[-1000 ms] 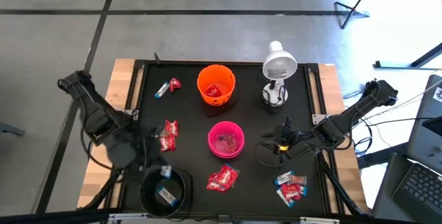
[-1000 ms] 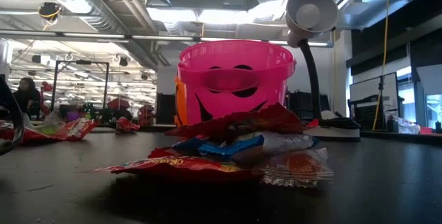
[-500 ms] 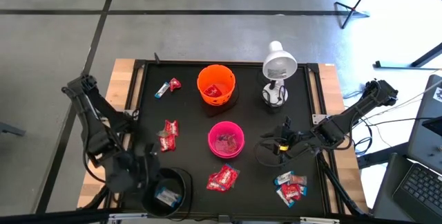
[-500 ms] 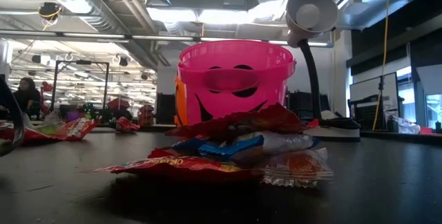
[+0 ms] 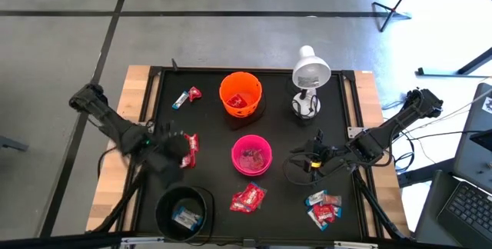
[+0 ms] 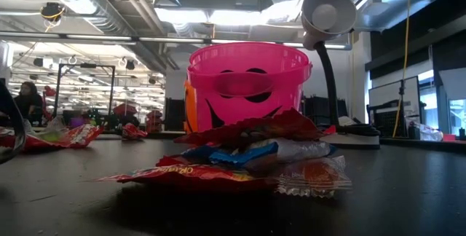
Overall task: Sort candy
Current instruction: Put the white chocolate into the black bucket
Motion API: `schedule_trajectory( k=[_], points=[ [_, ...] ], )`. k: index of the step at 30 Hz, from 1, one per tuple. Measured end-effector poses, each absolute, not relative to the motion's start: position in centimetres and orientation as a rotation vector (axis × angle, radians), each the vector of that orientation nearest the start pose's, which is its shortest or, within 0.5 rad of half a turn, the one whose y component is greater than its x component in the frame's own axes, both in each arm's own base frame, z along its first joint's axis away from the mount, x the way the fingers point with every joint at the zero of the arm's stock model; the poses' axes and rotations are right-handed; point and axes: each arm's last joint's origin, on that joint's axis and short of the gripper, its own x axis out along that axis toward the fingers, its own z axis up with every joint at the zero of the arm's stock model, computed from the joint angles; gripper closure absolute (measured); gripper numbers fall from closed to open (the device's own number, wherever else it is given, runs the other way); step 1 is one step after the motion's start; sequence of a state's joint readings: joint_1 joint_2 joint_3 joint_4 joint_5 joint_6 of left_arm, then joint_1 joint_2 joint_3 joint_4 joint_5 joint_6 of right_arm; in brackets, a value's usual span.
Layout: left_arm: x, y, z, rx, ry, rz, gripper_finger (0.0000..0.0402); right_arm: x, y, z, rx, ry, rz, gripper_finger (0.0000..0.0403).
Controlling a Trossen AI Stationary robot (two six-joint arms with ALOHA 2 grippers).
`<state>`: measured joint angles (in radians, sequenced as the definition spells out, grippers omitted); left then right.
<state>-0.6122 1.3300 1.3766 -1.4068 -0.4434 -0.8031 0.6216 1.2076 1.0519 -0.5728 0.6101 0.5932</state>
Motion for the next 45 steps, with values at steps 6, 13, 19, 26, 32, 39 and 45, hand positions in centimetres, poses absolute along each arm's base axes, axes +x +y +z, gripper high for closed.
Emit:
schedule_trajectory(
  k=[6,13,19,26,32,39,45],
  points=[
    [19.8,-4.3,34.8,-0.003,1.102,0.506,0.0241,20.9,13.0,31.1,0.126,0.571,-0.154,0.0272],
    [20.6,4.5,32.7,-0.142,1.141,0.556,0.0212,20.9,13.0,31.0,0.102,0.575,-0.148,0.0272],
    [18.2,10.3,27.6,-0.304,1.294,0.645,0.0192,20.9,13.0,31.0,0.103,0.575,-0.148,0.0272],
    [15.9,13.5,23.0,-0.397,1.287,0.696,0.0161,20.9,13.0,31.0,0.105,0.574,-0.149,0.0272],
    [14.4,15.3,19.6,-0.500,1.256,0.747,0.0151,21.0,13.0,31.1,0.118,0.571,-0.152,0.0272],
    [13.0,16.2,16.8,-0.526,1.380,0.882,0.0153,21.0,13.0,31.1,0.119,0.571,-0.152,0.0272],
    [13.4,16.7,15.0,-0.582,1.408,0.853,0.0154,21.0,13.0,31.1,0.129,0.568,-0.154,0.0272]
  ],
)
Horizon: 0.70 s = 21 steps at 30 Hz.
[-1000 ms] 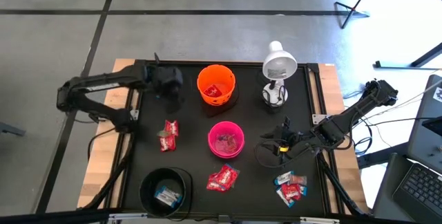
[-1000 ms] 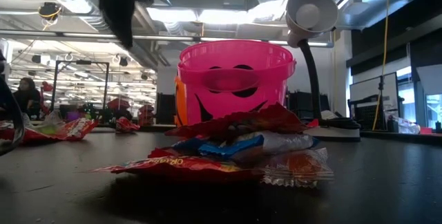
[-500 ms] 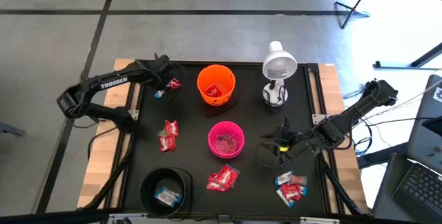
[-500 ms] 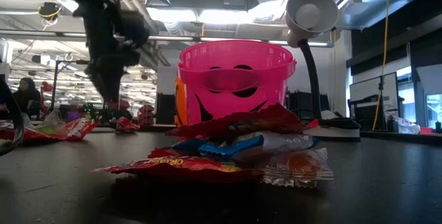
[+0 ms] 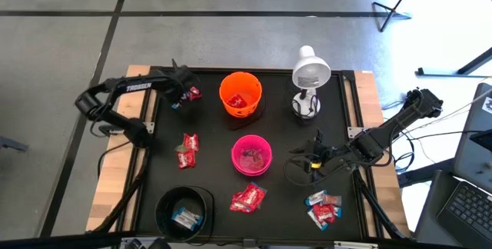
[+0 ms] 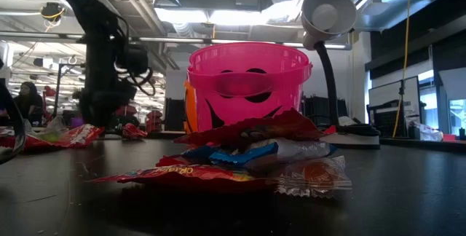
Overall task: Sort candy
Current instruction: Put the white chocolate into the black bucket
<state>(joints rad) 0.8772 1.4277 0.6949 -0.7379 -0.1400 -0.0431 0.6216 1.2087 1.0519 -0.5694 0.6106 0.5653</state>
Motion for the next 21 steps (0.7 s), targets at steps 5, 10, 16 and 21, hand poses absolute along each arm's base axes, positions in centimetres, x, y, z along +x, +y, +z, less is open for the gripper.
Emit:
schedule_trajectory(
  k=[5,10,16,21],
  points=[
    [14.0,17.1,13.5,-0.610,1.487,0.818,0.0156,21.0,13.0,31.1,0.135,0.568,-0.155,0.0272],
    [14.4,17.1,13.6,-0.638,1.484,0.806,0.0196,21.0,13.0,31.1,0.134,0.569,-0.156,0.0272],
    [14.4,17.0,13.9,-0.670,1.511,0.796,0.0303,21.0,13.0,31.1,0.135,0.568,-0.156,0.0272],
    [14.2,16.6,14.3,-0.683,1.511,0.778,0.0389,21.0,13.0,31.1,0.135,0.568,-0.156,0.0272]
  ],
)
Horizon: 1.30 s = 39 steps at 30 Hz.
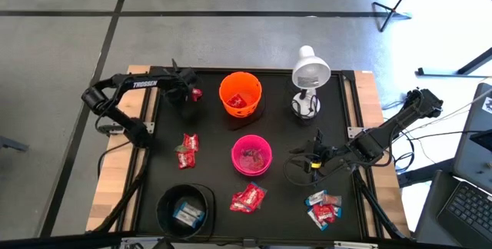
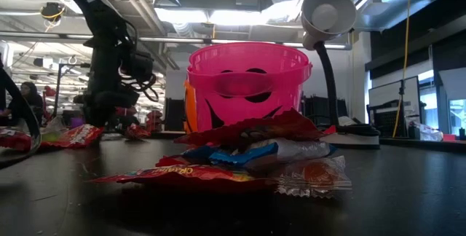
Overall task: Sort candy
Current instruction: Put the white chocolate into the black bucket
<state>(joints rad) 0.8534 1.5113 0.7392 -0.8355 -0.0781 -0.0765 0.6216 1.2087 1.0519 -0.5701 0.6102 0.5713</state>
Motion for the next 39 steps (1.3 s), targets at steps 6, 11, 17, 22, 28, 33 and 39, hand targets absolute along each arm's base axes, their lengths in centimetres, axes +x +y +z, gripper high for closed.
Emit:
schedule_trajectory(
  k=[6,11,17,22,28,33,39],
  points=[
    [13.7,15.4,16.4,-0.659,1.468,0.767,0.0401,21.0,13.0,31.0,0.134,0.569,-0.156,0.0272],
    [13.1,13.8,19.2,-0.603,1.358,0.756,0.0401,21.0,13.0,31.1,0.134,0.569,-0.156,0.0272],
    [12.2,10.5,22.8,-0.558,1.148,0.628,0.0401,21.0,13.0,31.1,0.134,0.569,-0.156,0.0272],
    [11.6,6.5,25.2,-0.461,1.005,0.317,0.0401,21.0,13.0,31.1,0.134,0.569,-0.156,0.0272],
    [10.7,2.3,27.7,-0.458,0.868,0.139,0.0401,21.0,13.0,31.1,0.134,0.569,-0.156,0.0272],
    [11.0,-0.3,30.7,-0.430,0.767,0.040,0.0401,21.0,13.0,31.1,0.134,0.569,-0.156,0.0272],
    [12.9,-3.7,33.5,-0.378,0.747,-0.095,0.0401,21.0,13.0,31.1,0.138,0.569,-0.157,0.0272]
  ],
)
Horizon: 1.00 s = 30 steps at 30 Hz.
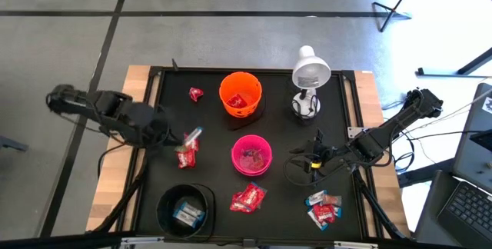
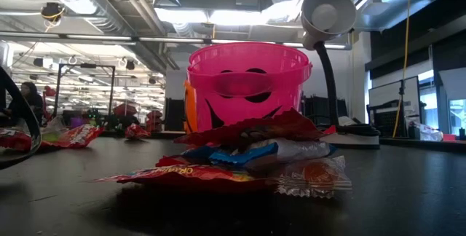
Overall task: Sort candy
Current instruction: Put the white chocolate into the black bucket
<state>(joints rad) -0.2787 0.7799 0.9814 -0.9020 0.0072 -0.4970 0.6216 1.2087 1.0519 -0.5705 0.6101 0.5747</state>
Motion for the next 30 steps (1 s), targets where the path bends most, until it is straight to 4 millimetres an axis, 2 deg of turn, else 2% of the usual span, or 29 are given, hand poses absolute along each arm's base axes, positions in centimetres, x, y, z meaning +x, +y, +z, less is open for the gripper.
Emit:
schedule_trajectory(
  k=[4,10,14,17,22,27,30],
  points=[
    [14.7,-6.9,34.4,-0.369,0.824,-0.186,0.0401,21.0,13.0,31.1,0.138,0.568,-0.156,0.0272],
    [16.8,-13.1,35.1,-0.350,0.955,-0.310,0.0401,21.0,13.0,31.1,0.138,0.569,-0.156,0.0272],
    [17.2,-16.9,35.4,-0.353,1.017,-0.330,0.0401,21.0,13.0,31.1,0.138,0.568,-0.156,0.0272],
    [17.1,-19.1,35.1,-0.351,1.072,-0.287,0.0401,21.0,13.0,31.1,0.138,0.568,-0.156,0.0272],
    [16.9,-20.7,33.9,-0.395,1.159,-0.200,0.0401,21.0,13.0,31.1,0.138,0.568,-0.156,0.0272],
    [16.9,-20.8,33.6,-0.437,1.178,-0.152,0.0400,21.0,13.0,31.1,0.137,0.571,-0.151,0.0272],
    [17.0,-20.9,33.6,-0.440,1.178,-0.152,0.0385,21.0,13.1,31.0,0.144,0.583,-0.129,0.0272]
  ],
)
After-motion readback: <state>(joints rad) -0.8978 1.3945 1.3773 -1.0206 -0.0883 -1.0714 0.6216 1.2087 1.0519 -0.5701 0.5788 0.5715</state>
